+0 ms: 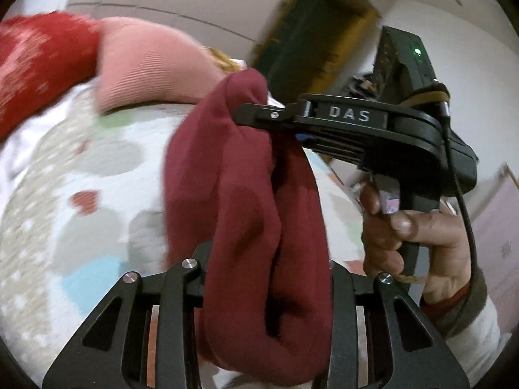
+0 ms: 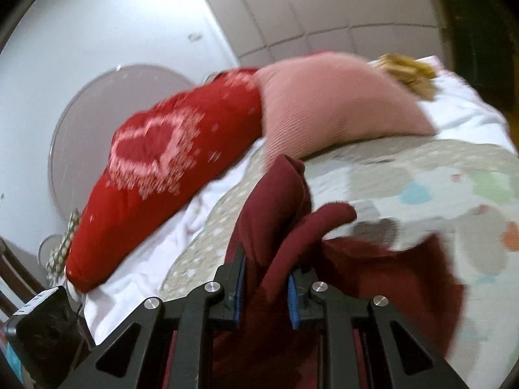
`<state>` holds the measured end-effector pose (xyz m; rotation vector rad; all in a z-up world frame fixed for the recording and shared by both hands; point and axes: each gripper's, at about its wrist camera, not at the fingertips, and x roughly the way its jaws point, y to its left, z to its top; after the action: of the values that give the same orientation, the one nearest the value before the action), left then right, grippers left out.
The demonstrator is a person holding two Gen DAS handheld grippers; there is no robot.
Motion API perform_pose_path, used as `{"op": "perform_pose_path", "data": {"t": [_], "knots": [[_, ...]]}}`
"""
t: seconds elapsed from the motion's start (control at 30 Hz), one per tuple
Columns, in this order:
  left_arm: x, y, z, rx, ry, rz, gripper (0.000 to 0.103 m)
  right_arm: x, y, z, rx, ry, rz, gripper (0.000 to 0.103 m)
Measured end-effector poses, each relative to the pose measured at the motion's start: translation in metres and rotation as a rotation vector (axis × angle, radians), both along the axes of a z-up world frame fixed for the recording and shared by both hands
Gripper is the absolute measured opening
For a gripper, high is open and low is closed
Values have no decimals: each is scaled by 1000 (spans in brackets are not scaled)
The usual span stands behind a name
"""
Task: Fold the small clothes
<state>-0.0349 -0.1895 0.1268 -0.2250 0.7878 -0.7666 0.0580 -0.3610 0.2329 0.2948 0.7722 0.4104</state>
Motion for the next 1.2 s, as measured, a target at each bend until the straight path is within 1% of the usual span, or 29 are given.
{"op": "perform_pose_path", "data": {"t": [0.07,0.1,0.17,0.23,0.3,0.33,0.4,0.43,0.5,0.53,0.57,0.67,0.73,0.77,0.8,0.83,0.9,0.97,1.0,1.07,1.13,1.17,1.2], "knots": [[-2,-33,-1,30,-10,-52,34,-8,-32,2,-2,-8,-46,19],[-1,-49,-6,45,-4,-71,34,-11,-45,0,-6,-5,-69,19],[2,-71,-17,59,29,-92,34,-18,-74,-13,-20,16,-127,19],[4,-93,-32,81,70,-114,34,-18,-91,-33,-58,49,-178,19],[6,-106,-47,115,101,-122,34,-13,-103,-63,-83,115,-228,19],[8,-110,-54,146,123,-121,37,-10,-106,-75,-97,142,-239,19],[8,-110,-58,175,148,-128,38,-4,-106,-96,-109,178,-237,19],[6,-103,-53,173,146,-140,38,-6,-112,-98,-98,172,-243,20],[0,-89,-42,169,140,-168,54,-12,-120,-94,-56,156,-266,27],[-6,-78,-34,156,119,-175,66,-18,-125,-90,-53,152,-282,35],[-12,-66,-27,143,88,-169,71,-23,-128,-85,-54,144,-297,37],[-30,-35,-11,145,-22,-127,75,-47,-136,-60,-40,91,-318,37],[-28,-20,-8,166,-71,-60,76,-65,-133,-43,8,49,-293,37],[-25,-18,-10,184,-80,-30,76,-71,-129,-39,28,38,-272,37],[-21,-16,-13,201,-76,-5,76,-77,-123,-35,52,30,-241,37],[-17,-15,-20,210,-47,9,76,-82,-112,-31,82,28,-193,37],[-19,-18,-29,210,-11,8,76,-87,-94,-27,99,26,-128,37],[-12,-32,-44,244,4,19,76,-92,-71,-26,72,19,-48,37],[-12,-36,-51,262,9,20,76,-93,-61,-29,45,16,-32,37],[-11,-43,-67,300,32,14,76,-96,-50,-49,-55,49,-62,37],[-7,-46,-85,320,74,13,76,-94,-54,-82,-153,116,-116,35],[-5,-47,-90,315,104,13,76,-92,-58,-97,-151,142,-130,33],[-3,-46,-95,306,122,17,76,-92,-63,-104,-133,150,-135,32]]}}
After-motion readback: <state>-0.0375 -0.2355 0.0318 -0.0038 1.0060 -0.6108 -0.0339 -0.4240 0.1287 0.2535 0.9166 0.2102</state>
